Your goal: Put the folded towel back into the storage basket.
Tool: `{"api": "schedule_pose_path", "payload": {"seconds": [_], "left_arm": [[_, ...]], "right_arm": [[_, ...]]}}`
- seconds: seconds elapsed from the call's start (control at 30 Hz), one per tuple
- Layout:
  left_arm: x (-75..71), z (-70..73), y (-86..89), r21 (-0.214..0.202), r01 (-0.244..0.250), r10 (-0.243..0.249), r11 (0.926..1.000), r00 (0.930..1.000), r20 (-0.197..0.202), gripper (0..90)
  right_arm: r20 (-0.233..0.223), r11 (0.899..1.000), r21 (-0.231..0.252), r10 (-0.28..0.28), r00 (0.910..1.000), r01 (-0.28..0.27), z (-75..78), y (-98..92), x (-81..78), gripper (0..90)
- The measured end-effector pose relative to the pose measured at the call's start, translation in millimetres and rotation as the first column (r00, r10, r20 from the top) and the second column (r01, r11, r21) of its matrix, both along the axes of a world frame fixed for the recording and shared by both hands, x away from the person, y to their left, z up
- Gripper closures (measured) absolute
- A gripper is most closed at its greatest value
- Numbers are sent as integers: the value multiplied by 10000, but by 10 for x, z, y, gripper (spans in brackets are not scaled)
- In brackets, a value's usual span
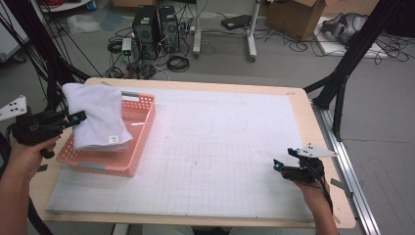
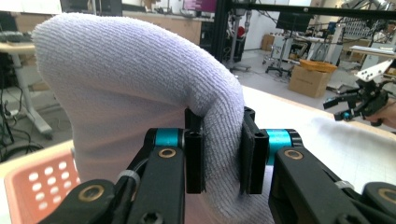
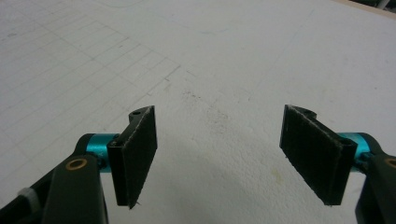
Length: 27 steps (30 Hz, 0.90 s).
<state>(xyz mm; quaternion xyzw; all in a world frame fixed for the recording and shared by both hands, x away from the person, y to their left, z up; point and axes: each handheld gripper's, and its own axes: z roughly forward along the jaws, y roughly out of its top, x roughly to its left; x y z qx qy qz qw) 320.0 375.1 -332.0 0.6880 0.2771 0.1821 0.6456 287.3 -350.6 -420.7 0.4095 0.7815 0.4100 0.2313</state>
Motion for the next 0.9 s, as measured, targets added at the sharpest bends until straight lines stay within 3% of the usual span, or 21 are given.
{"api": "schedule_pose_path", "payload": {"seconds": [0.2, 0.4, 0.6, 0.77, 0.9], "left_arm": [[58, -173, -60, 104, 323, -319, 9994, 9989, -343, 753], [211, -268, -169, 104, 725, -717, 9973, 9954, -637, 752], [358, -354, -234, 64, 729, -719, 9973, 9929, -946, 752], [441, -418, -246, 268, 622, -578, 9977, 9879, -1438, 745], [467, -421, -270, 381, 630, -563, 9973, 9859, -1573, 744]], "right_arm": [[-26, 10000, 39, 7, 10000, -7, -18, -7, 5, 264], [3, 9996, 271, -4, 10000, 4, -32, -27, 7, 264], [-87, 9994, 355, -47, 10000, 50, -40, -47, 0, 264], [-93, 9992, 400, -89, 9999, 93, -45, -55, -3, 264], [-121, 9994, 343, -22, 9999, 26, -50, -38, 0, 264]]}}
